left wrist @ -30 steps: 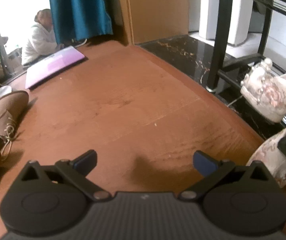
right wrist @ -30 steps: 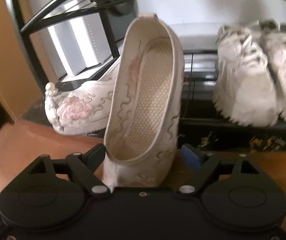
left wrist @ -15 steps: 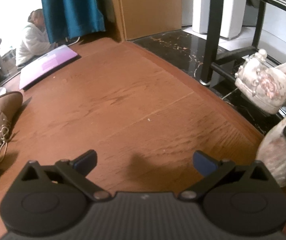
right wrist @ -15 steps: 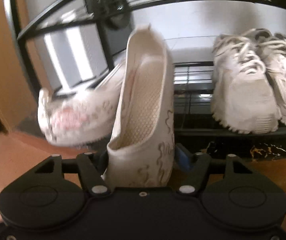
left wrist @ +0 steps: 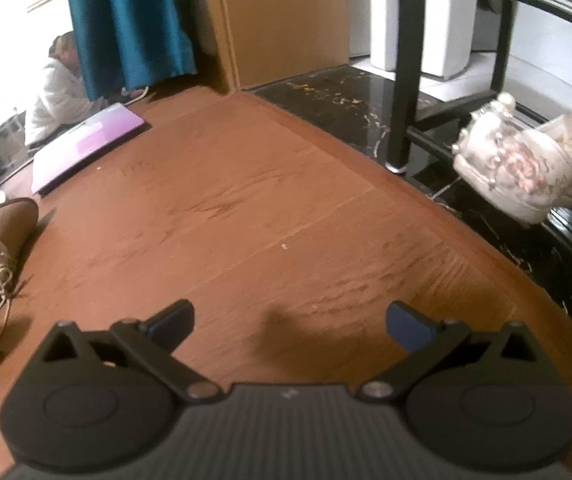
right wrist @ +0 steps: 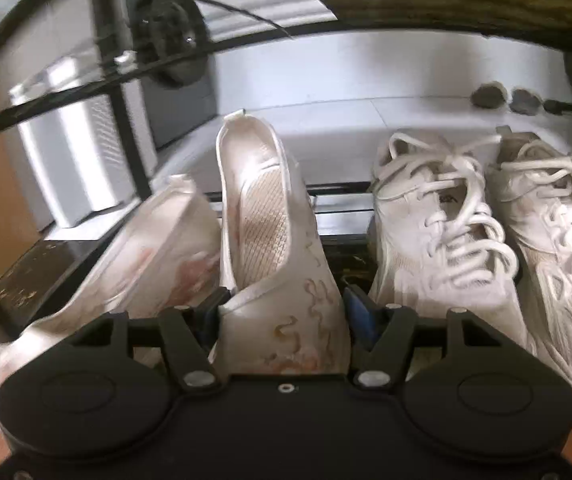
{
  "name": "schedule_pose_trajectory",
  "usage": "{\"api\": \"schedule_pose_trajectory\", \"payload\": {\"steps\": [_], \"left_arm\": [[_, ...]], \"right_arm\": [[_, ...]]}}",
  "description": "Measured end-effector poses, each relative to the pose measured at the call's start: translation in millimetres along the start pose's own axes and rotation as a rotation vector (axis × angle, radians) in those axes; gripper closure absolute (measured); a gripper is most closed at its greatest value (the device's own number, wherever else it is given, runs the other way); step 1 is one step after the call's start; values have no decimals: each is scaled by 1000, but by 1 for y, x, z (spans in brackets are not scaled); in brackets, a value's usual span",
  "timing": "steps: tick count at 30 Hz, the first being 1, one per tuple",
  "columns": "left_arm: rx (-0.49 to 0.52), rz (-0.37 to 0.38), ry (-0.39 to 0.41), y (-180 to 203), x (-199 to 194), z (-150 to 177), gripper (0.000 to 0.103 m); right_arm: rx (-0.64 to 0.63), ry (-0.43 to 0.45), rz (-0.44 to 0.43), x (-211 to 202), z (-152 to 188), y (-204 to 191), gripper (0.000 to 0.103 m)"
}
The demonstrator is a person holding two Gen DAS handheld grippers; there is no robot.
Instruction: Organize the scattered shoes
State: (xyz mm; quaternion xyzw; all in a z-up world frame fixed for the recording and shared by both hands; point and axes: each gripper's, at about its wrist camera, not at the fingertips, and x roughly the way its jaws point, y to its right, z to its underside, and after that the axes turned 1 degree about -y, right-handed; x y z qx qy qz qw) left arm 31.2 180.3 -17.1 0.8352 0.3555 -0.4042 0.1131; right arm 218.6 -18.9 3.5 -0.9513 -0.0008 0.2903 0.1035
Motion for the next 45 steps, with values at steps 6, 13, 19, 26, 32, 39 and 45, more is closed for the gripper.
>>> {"api": "schedule_pose_trajectory", "payload": {"steps": [6, 13, 19, 26, 32, 39, 45], "left_arm": [[-22, 0, -3, -2, 2, -1, 1], [-46, -22, -67, -6, 11, 0, 1], [-56, -37, -89, -9, 15, 1, 1], [-77, -21, -137, -12, 22, 3, 1], [-99, -31, -162, -16, 26, 5, 1], [-97, -43, -168, -15, 28, 6, 1], [-87, -39, -194, -13, 34, 8, 1]], "right_arm": [[-117, 92, 44, -27, 12, -10, 19], [35, 46, -197, -74, 28, -40, 5], [275, 8, -167, -62, 9, -75, 7], [156, 146, -168, -97, 16, -75, 7], [202, 54, -171, -74, 20, -88, 7], [175, -83, -126, -32, 17, -106, 9], [100, -143, -99, -2, 23, -111, 45]]}}
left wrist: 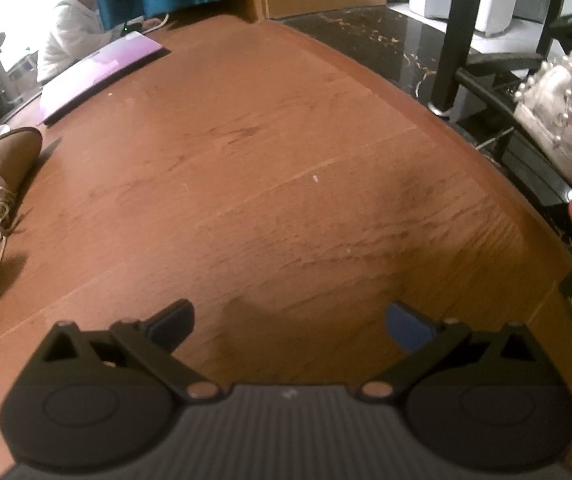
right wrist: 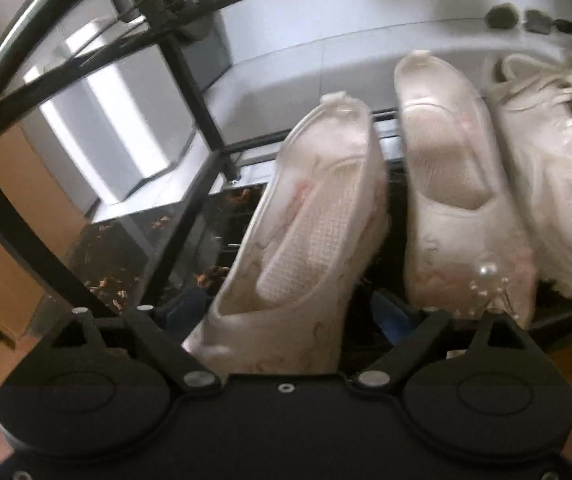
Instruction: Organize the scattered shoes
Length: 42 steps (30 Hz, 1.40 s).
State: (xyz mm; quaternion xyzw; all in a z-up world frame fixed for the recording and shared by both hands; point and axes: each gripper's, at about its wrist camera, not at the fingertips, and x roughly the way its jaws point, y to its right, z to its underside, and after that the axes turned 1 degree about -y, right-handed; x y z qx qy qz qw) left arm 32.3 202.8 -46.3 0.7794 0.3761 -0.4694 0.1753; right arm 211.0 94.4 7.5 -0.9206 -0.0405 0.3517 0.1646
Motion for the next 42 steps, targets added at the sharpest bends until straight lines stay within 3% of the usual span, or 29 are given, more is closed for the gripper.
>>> {"api": "schedule_pose_trajectory", "payload": {"steps": [2, 6, 7, 11, 14, 19, 22, 25, 26, 27, 28, 29, 31, 33, 35, 36, 38, 42], "left_arm": [[6, 5, -4, 1, 1, 1, 1], [1, 12, -7, 0, 1, 0, 1], [-4, 11, -9, 0, 1, 0, 1], [15, 11, 4, 3, 1, 1, 1], [42, 13, 59, 8, -4, 2, 1], [75, 18, 78, 15, -6, 2, 1], [78, 23, 64, 15, -4, 2, 1], [63, 18, 54, 13, -2, 1, 1], [58, 22, 40, 13, -1, 1, 1], [54, 29, 27, 13, 1, 1, 1], [52, 34, 17, 13, 2, 1, 1], [53, 35, 14, 14, 2, 1, 1], [56, 39, 9, 14, 2, 1, 1], [57, 40, 8, 14, 1, 2, 1], [55, 40, 7, 13, 1, 2, 1], [54, 39, 7, 13, 1, 2, 1], [45, 38, 6, 11, 1, 1, 1], [49, 36, 6, 13, 3, 2, 1]], "right_arm": [[-11, 13, -26, 1, -1, 7, 63], [-54, 47, -65, 2, 0, 17, 70], [-67, 60, -62, 3, 0, 20, 85], [-119, 120, -39, 14, -13, 24, 99], [-156, 130, -33, 23, -26, 24, 99], [-161, 110, -60, 28, -35, 30, 99], [-206, 184, -50, 20, -28, 37, 99], [-232, 228, -83, 2, -22, 40, 91], [-238, 245, -116, -12, -18, 44, 78], [-244, 263, -148, -25, -14, 48, 64], [-252, 283, -175, -40, -8, 51, 27], [-262, 291, -190, -55, -1, 52, 6], [-281, 248, -214, -64, 7, 50, 9], [-327, 145, -240, -60, 16, 39, 16], [-396, 83, -217, -46, 21, 24, 29], [-410, 76, -192, -40, 22, 19, 33], [-415, 82, -140, -29, 24, 11, 52], [-343, 107, -95, -8, 15, 15, 62]]}}
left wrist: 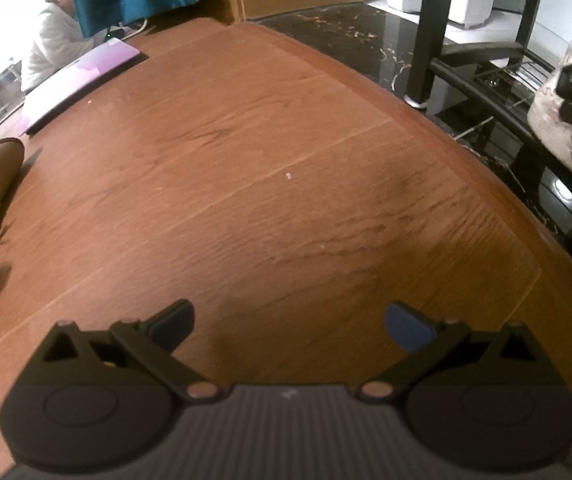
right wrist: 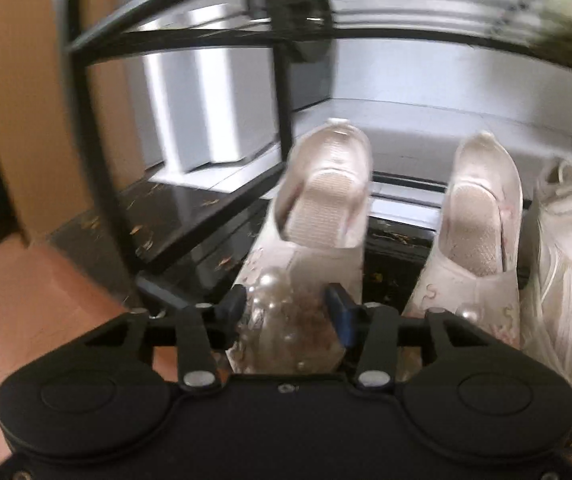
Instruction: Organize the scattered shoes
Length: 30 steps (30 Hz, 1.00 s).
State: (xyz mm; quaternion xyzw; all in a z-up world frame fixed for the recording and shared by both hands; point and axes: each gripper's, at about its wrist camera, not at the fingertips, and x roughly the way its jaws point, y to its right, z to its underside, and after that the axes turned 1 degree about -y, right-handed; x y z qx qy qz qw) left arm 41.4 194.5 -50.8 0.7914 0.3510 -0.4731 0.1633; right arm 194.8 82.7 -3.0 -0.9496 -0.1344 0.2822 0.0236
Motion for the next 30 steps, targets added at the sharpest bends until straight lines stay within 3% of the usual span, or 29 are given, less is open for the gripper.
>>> {"api": "schedule_pose_trajectory", "payload": {"steps": [3, 6, 9, 11, 12, 15, 17, 19, 23, 24, 29, 30], "left_arm": [[16, -5, 8, 2, 0, 0, 1], [36, -19, 30, 4, 0, 0, 1], [43, -16, 32, 5, 0, 0, 1], [37, -8, 23, 5, 0, 0, 1], [36, -2, 18, 5, 0, 0, 1], [38, 14, 25, 4, -6, 0, 1], [41, 15, 36, 3, -10, 0, 1], [38, 14, 40, 3, -11, 0, 1], [40, 10, 38, 4, -10, -1, 1], [41, 9, 37, 4, -9, -1, 1], [52, 10, 19, 8, -3, 0, 1], [57, 13, 18, 9, -2, 1, 1]], "right_arm": [[10, -6, 44, 21, -5, 2, 64], [34, -5, 33, 22, -7, 4, 63], [14, 24, -23, 3, -6, 5, 37], [-36, 111, -19, -26, 3, 7, 7], [-64, 162, -13, -42, 8, 8, 4], [-102, 225, 102, -64, 17, 23, 5], [-25, 170, 183, -51, 11, 46, 8], [59, 104, 200, -37, 4, 62, 13], [79, -12, 251, 5, -5, 75, 10], [85, -27, 243, 11, -6, 76, 9], [28, -37, 136, 30, -8, 73, 42], [-6, -24, 97, 33, -8, 70, 44]]}}
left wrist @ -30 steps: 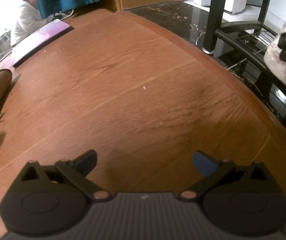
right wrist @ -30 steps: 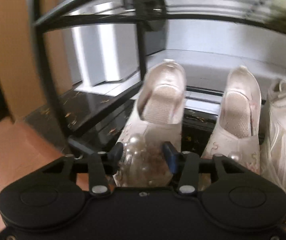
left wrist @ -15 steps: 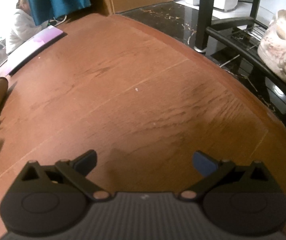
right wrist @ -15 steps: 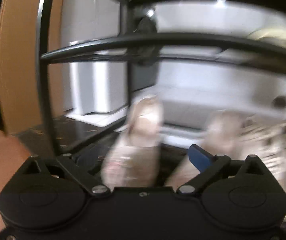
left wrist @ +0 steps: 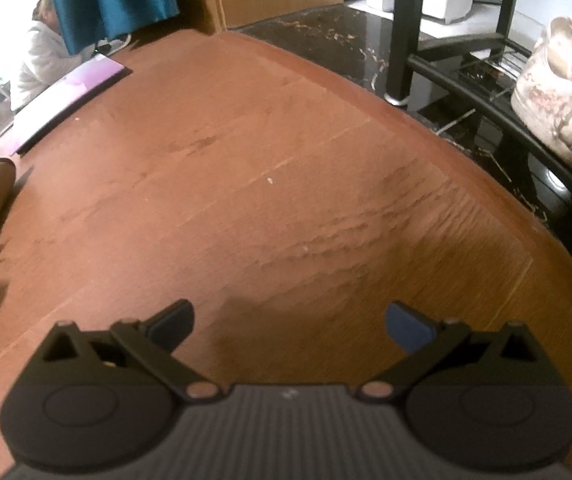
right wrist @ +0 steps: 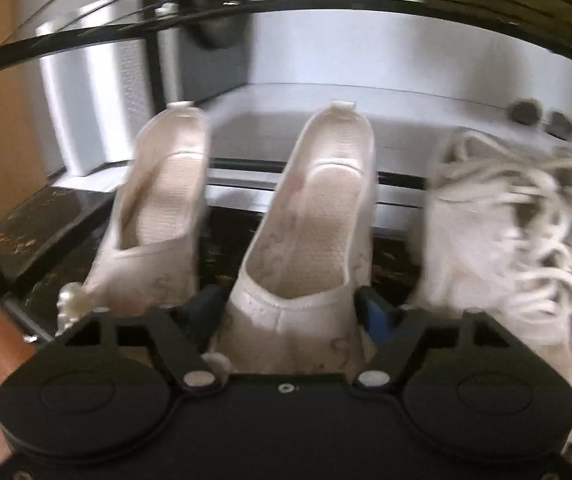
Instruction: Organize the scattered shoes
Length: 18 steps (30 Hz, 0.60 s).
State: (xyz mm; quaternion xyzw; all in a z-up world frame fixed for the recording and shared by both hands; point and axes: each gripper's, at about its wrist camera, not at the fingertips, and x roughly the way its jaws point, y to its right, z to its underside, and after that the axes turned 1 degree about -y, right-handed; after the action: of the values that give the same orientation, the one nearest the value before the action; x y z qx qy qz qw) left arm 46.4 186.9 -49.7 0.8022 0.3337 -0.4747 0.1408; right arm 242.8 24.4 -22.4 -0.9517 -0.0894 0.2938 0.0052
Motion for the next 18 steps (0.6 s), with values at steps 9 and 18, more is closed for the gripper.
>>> {"api": "schedule_pose_trajectory", "payload": {"steps": [9, 18], "left_arm": [[31, -14, 20, 4, 2, 2, 1], [74, -2, 90, 9, -13, 2, 1]], "right_arm": [[37, 46, 26, -8, 1, -3, 15], [41, 71, -48, -152, 54, 55, 0]]}}
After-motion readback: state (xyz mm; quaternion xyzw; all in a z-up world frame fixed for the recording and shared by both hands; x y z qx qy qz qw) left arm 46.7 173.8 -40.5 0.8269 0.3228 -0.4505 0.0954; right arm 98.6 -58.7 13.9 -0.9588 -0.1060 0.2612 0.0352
